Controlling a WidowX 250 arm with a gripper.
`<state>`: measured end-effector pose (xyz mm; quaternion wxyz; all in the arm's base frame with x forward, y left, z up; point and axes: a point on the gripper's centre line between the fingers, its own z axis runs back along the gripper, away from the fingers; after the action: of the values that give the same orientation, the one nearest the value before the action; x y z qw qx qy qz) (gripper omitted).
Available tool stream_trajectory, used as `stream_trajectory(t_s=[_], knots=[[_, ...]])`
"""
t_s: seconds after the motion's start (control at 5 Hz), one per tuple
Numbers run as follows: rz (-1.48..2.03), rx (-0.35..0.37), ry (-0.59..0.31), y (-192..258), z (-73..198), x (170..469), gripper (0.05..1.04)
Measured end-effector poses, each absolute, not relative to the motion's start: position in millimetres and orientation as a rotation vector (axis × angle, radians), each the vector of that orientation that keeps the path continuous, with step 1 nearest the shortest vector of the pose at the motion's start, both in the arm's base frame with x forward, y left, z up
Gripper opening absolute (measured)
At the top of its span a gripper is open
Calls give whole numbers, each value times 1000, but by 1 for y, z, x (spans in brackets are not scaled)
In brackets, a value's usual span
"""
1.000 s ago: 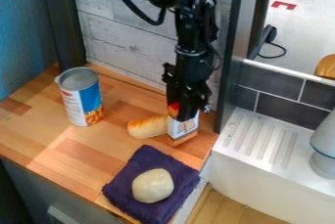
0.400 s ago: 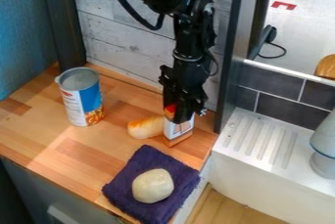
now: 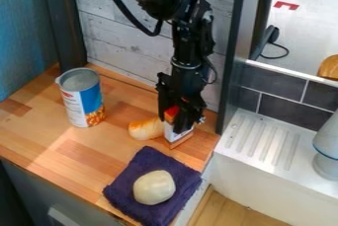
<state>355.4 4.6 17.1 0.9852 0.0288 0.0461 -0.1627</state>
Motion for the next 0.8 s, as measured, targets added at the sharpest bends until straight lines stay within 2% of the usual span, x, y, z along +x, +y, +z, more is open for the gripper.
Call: stream_trajectory(t_s=[0.2,0.4,0.6,0.8], knots=[[-327,56,106,5,15,352,1000],[-320,44,110,3,20,348,1005],[-308,37,56,1,47,347,1003],[-278,26,35,5,76,325,1003]])
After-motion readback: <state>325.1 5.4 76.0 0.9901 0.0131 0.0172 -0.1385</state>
